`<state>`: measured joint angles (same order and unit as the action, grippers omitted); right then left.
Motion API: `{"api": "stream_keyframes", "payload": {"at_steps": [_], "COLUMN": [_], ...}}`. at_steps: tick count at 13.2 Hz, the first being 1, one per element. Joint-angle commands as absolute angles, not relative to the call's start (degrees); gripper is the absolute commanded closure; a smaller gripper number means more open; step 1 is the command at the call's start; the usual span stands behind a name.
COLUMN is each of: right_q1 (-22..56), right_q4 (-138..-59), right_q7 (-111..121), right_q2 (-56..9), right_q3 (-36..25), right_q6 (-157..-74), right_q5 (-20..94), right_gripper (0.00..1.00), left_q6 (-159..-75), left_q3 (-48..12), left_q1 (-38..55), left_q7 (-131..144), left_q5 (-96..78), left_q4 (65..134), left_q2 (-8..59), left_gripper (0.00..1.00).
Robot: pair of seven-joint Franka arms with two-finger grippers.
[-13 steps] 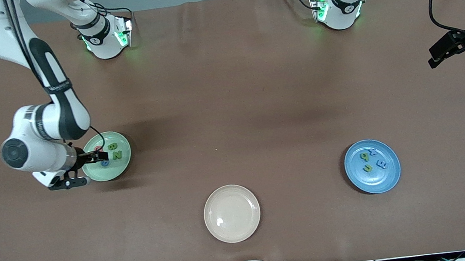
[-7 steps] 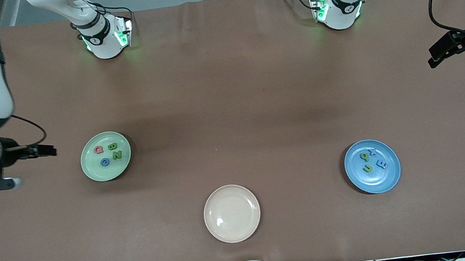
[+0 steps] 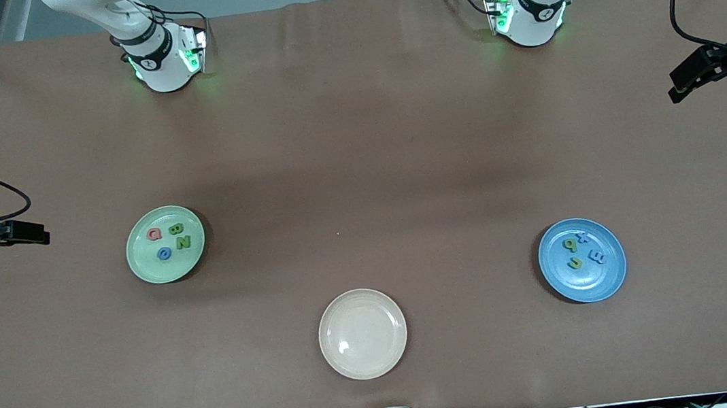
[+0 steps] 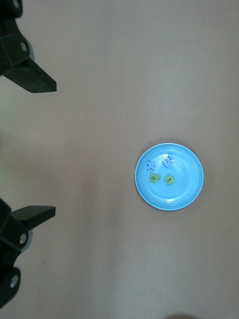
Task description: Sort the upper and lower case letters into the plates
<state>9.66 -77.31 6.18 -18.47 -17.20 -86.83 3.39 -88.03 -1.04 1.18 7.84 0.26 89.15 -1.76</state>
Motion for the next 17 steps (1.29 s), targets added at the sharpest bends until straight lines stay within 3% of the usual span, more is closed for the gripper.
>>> {"api": "stream_keyframes", "payload": {"at_steps": [1, 8, 11, 15, 17], "right_q1": [8.5, 8.4, 2.9, -1.1, -1.1], "right_q4": [-75.4, -79.3, -84.4, -97.3, -98.6], "right_q7": [5.0, 5.2, 5.1, 5.0, 5.1], "right_q2": [-19.1, -13.5, -8.0, 1.6, 2.9], "right_q3": [-16.8, -15.8, -7.3, -4.0, -4.0], "right_q6": [-85.7, -82.2, -83.3, -90.3, -90.6], "right_q5": [6.2, 6.1, 1.3, 1.0, 1.0], "right_gripper": [0.0, 0.0, 0.0, 0.0, 0.0], "left_q6": [-87.3, -87.4, -87.3, -86.9, -87.2], "left_q3": [-1.1, -1.1, -1.1, -0.9, -0.9], "left_q1": [0.8, 0.8, 0.8, 0.6, -0.2], "left_q7": [6.7, 6.8, 6.7, 5.8, 5.7], "left_q5": [-0.5, -0.4, -0.4, -0.3, -0.2], "left_q4": [89.8, 89.6, 89.6, 90.4, 92.2], "left_q2": [-3.1, -3.0, -3.1, -4.7, -6.4], "left_gripper": [0.0, 0.0, 0.0, 0.0, 0.0]}}
